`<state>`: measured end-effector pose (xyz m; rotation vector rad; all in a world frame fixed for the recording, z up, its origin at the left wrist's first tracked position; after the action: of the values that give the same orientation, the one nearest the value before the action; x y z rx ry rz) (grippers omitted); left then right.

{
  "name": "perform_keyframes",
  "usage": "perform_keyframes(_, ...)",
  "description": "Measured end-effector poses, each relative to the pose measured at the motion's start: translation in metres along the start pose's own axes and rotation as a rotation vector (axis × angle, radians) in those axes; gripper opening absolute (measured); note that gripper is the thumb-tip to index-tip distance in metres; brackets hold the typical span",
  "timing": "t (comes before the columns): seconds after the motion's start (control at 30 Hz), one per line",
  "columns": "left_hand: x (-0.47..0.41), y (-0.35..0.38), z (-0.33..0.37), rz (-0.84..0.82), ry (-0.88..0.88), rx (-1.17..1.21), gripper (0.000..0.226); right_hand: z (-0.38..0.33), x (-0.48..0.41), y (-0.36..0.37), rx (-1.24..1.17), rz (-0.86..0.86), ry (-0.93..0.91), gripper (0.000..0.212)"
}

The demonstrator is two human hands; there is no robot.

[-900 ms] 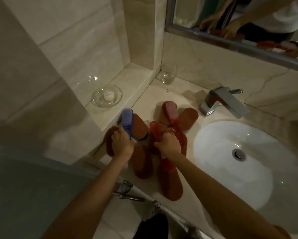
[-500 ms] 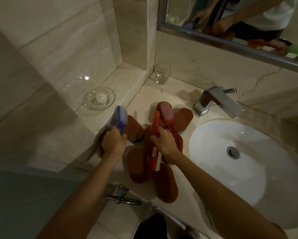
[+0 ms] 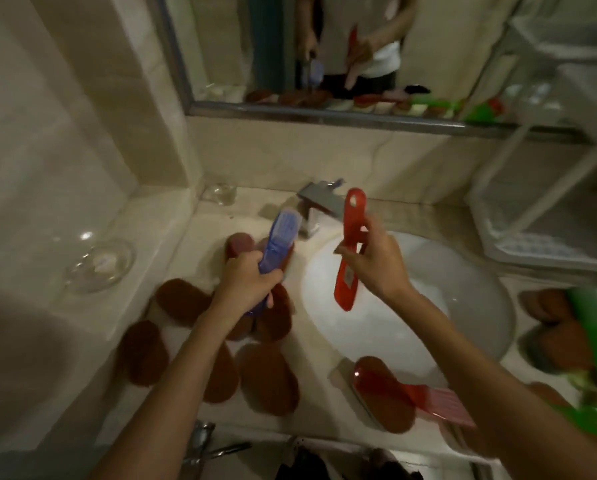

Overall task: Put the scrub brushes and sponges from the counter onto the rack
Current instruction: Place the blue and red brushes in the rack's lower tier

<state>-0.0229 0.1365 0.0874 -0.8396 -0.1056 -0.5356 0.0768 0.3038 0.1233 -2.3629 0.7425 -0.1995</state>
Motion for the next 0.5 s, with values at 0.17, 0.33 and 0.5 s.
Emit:
perform_keyframes(0.17, 0.003, 0.072, 0.089, -0.189, 0.223, -0.096, 0.015, 0.062, 0.023, -0.092, 0.245, 0.146, 0.077, 0.026)
perform_keyframes(0.33, 0.021, 0.159, 0.172, -0.386, 0.372, -0.167, 0.023, 0.113, 0.062, -0.182, 0.367, 0.311, 0.031, 0.023)
perform_keyframes(0.5, 0.042, 0.237, 0.24, -0.457, 0.41, -0.147, 0.033, 0.182, 0.077, -0.244, 0.297, 0.296, -0.075, 0.027)
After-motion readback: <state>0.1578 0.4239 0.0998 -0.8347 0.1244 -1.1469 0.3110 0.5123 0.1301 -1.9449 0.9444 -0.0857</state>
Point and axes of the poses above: each hand's wrist, its own x-axis away from the middle knuckle, its own y-axis out of the palm, z = x × y, the point moved 4 cm from there along -x, towards the middle knuckle, and after that the axes turned 2 degrees about -y, right-handed, at the moved point
